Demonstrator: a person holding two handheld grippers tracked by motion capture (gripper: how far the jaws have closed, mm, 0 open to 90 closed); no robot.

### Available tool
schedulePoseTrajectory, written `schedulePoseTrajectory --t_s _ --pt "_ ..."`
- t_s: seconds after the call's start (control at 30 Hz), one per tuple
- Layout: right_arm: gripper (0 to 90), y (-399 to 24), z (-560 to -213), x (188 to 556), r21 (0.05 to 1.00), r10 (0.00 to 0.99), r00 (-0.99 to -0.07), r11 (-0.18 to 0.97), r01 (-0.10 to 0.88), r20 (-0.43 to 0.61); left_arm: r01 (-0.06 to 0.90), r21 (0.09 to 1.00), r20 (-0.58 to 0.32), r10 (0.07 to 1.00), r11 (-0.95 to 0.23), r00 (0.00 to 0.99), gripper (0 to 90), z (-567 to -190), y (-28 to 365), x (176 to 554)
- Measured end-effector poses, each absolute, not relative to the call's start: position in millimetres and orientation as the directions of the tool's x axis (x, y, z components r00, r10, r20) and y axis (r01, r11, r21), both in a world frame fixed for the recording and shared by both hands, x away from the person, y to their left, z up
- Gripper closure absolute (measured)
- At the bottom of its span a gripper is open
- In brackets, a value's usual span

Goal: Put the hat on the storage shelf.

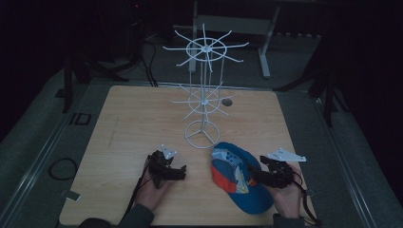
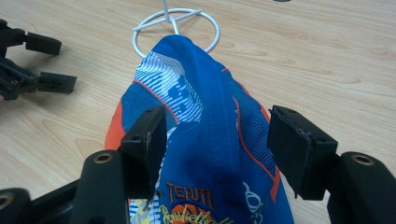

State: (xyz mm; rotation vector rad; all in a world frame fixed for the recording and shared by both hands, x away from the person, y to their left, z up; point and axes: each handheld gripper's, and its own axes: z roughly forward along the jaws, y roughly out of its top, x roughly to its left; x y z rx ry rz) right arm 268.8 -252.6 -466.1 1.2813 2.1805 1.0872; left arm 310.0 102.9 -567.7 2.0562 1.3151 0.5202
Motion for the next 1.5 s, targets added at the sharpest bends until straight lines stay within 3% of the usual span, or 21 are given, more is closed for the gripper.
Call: schedulePoseTrajectory --t_s 0.23,0.67,1.5 --pt "37.3 -251.6 -464.6 271.3 0.764 0.857 -0.516 0.342 0.546 -0.015 0.655 0.694 -0.008 0.906 -0.299 0.422 2.6 -567.7 103.0 310.0" --pt "36.9 -244.2 -447.2 291.3 0.726 0.783 -0.617 0.383 0.571 0.072 0.655 0.693 -0.008 0.906 -0.3 0.423 2.6 -567.7 103.0 310.0" --pt "37.4 -221.2 -432.7 331.2 0.655 0.73 -0.682 0.497 0.569 0.039 0.657 0.692 -0.009 0.906 -0.3 0.423 2.6 -567.5 103.1 310.0"
